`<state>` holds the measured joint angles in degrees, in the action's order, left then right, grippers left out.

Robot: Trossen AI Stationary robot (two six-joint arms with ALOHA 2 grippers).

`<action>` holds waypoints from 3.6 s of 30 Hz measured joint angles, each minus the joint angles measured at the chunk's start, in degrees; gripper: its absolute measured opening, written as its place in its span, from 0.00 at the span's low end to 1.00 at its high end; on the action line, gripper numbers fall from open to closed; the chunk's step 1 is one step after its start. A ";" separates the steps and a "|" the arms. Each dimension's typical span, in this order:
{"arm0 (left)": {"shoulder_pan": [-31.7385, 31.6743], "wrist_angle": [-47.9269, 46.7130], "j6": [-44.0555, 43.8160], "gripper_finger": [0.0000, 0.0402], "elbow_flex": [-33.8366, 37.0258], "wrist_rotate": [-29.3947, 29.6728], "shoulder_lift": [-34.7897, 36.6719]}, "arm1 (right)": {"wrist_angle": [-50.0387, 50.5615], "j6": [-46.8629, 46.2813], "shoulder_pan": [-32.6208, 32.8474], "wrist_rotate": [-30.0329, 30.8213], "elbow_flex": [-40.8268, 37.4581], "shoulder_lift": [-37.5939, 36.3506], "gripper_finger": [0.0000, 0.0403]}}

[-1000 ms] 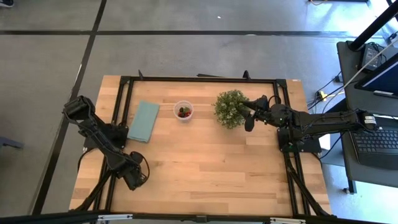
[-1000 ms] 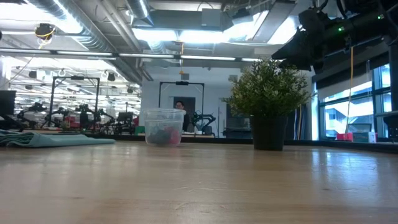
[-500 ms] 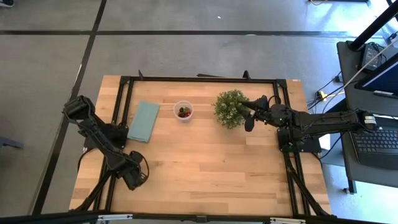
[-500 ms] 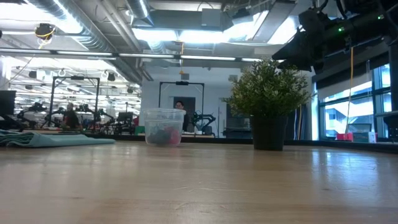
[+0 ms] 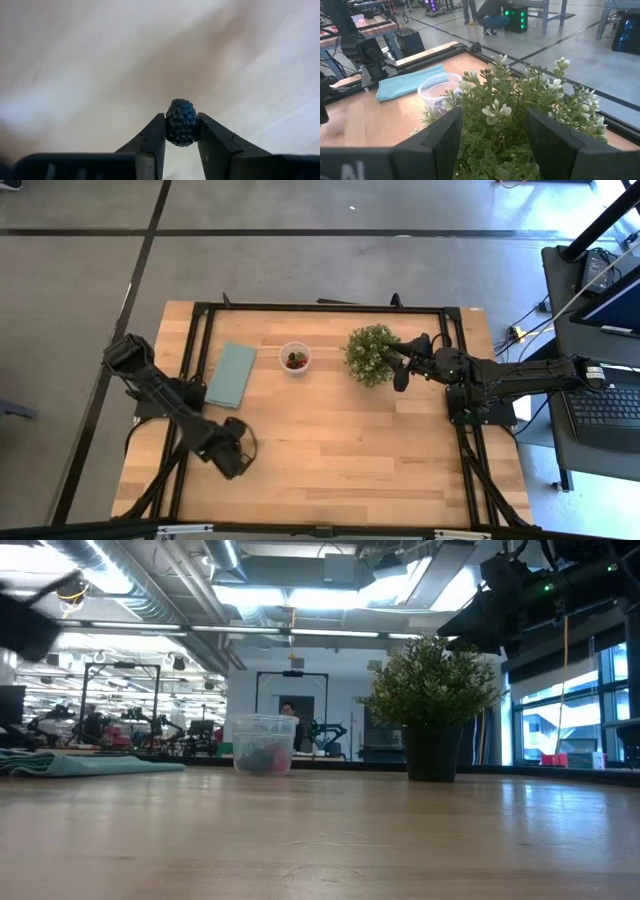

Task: Pick and placing Produce into tupperware
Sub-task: Put the blackberry into the transparent container, then return to Home Position

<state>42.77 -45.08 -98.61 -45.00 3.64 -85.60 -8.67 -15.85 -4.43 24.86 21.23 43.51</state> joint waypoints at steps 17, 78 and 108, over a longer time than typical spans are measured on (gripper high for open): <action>-39.74 6.39 54.46 0.21 -14.63 21.82 6.58 | -0.95 -2.06 0.01 -0.02 0.00 0.00 0.54; -59.74 22.67 96.90 0.42 -14.92 16.03 34.54 | 21.14 10.26 -2.05 9.84 19.96 -10.16 0.54; -59.74 35.68 100.37 0.40 24.37 22.71 82.15 | 2.08 11.03 -10.05 14.56 -12.34 -34.98 0.54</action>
<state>-16.97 -9.40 1.76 -20.63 26.35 -3.45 -6.59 -4.81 -14.48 39.42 8.89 8.52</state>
